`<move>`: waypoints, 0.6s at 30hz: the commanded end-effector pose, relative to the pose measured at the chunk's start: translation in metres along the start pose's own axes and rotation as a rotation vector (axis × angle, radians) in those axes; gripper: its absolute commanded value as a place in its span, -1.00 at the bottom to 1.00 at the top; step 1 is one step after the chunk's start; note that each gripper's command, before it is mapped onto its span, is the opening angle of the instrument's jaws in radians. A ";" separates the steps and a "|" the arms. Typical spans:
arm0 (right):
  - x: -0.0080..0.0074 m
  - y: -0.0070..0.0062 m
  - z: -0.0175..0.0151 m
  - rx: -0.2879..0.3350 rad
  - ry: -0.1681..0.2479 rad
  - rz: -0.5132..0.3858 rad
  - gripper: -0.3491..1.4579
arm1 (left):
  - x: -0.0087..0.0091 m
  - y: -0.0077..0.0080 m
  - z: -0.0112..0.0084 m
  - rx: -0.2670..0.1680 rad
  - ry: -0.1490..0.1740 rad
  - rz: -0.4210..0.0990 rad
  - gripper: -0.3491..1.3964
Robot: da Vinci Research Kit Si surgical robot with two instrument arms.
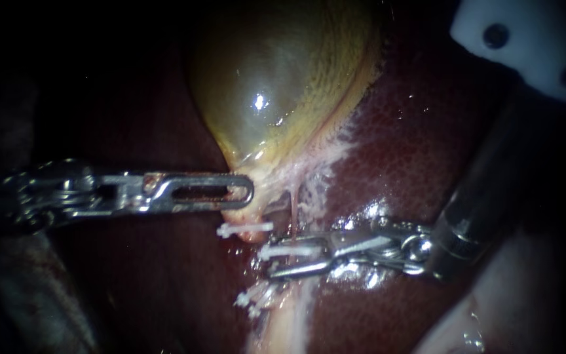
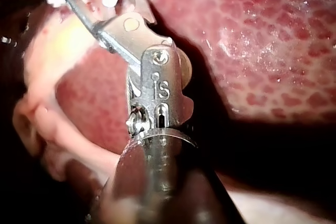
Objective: Going back second clip right tube
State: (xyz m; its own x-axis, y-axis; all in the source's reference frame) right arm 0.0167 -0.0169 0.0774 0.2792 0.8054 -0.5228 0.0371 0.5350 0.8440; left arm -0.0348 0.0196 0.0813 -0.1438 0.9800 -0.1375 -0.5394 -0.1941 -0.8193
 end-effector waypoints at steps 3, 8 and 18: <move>0.0004 -0.0002 -0.0010 -0.010 0.001 -0.027 -0.10 | 0.0000 0.0000 0.0000 0.000 0.000 0.000 -1.00; 0.0009 -0.0005 -0.0029 -0.031 0.003 -0.083 -0.09 | 0.0000 0.0000 0.0000 0.000 0.000 0.000 -1.00; 0.0026 -0.0020 -0.0075 -0.065 0.010 -0.195 -0.09 | 0.0000 0.0000 0.0000 0.000 0.000 0.000 -1.00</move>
State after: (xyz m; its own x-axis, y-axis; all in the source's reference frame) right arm 0.0096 -0.0137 0.0732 0.2615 0.6778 -0.6871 0.0254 0.7068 0.7069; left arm -0.0348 0.0196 0.0813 -0.1437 0.9800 -0.1376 -0.5394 -0.1942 -0.8194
